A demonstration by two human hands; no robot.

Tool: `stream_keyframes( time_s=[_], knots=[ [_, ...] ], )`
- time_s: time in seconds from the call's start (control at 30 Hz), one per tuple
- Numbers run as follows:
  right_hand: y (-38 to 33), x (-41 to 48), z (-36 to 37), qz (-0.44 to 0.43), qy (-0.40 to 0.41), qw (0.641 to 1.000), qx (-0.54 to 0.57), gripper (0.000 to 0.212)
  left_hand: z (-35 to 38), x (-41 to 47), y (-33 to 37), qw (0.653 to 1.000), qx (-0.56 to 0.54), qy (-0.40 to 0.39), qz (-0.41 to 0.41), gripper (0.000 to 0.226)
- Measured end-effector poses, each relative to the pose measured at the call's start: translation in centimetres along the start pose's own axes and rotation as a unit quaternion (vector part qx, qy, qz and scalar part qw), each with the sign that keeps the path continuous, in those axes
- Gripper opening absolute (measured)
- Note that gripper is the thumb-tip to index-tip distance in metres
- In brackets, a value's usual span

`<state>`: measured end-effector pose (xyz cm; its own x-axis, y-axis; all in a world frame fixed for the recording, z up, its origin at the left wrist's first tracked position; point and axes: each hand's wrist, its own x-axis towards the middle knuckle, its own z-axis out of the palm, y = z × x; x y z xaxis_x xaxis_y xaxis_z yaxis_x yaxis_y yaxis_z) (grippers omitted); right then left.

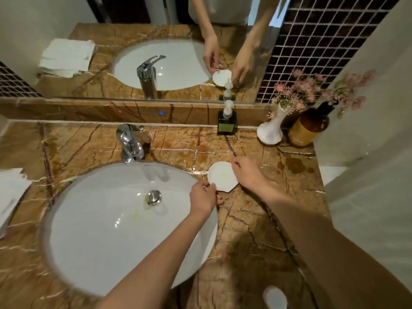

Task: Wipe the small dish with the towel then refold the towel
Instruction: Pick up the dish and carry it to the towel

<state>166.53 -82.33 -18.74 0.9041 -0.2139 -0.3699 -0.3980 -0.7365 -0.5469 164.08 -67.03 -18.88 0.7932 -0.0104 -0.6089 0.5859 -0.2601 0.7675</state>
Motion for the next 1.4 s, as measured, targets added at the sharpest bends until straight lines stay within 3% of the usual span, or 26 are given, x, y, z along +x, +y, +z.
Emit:
stream_keyframes(
  time_s=[0.13,0.4,0.57,0.93,1.13,1.4],
  knots=[
    [0.5,0.6,0.5,-0.015,0.005,1.0,-0.011,0.042,0.4,0.5,-0.5,0.999,-0.037,0.03,-0.02,0.011],
    [0.8,0.9,1.1,-0.001,-0.007,0.999,0.035,0.028,1.0,0.1,-0.9,0.996,-0.048,0.076,-0.022,0.026],
    [-0.4,0.4,1.7,-0.053,-0.003,0.998,0.019,0.044,-0.1,-0.6,-1.7,0.993,-0.081,0.088,-0.024,0.021],
    [-5.9,-1.0,5.3,-0.096,-0.03,0.995,0.013,0.029,-6.2,-1.5,-3.7,0.983,-0.137,0.115,-0.033,0.022],
    [-10.0,-1.8,8.2,-0.115,-0.049,0.992,0.007,0.033,-10.4,-1.6,-5.2,0.979,-0.152,0.129,-0.046,0.017],
    [-14.1,-1.6,11.5,-0.127,-0.09,0.986,-0.066,0.031,-15.2,-0.1,-6.9,0.966,-0.204,0.113,-0.114,0.021]
  ],
)
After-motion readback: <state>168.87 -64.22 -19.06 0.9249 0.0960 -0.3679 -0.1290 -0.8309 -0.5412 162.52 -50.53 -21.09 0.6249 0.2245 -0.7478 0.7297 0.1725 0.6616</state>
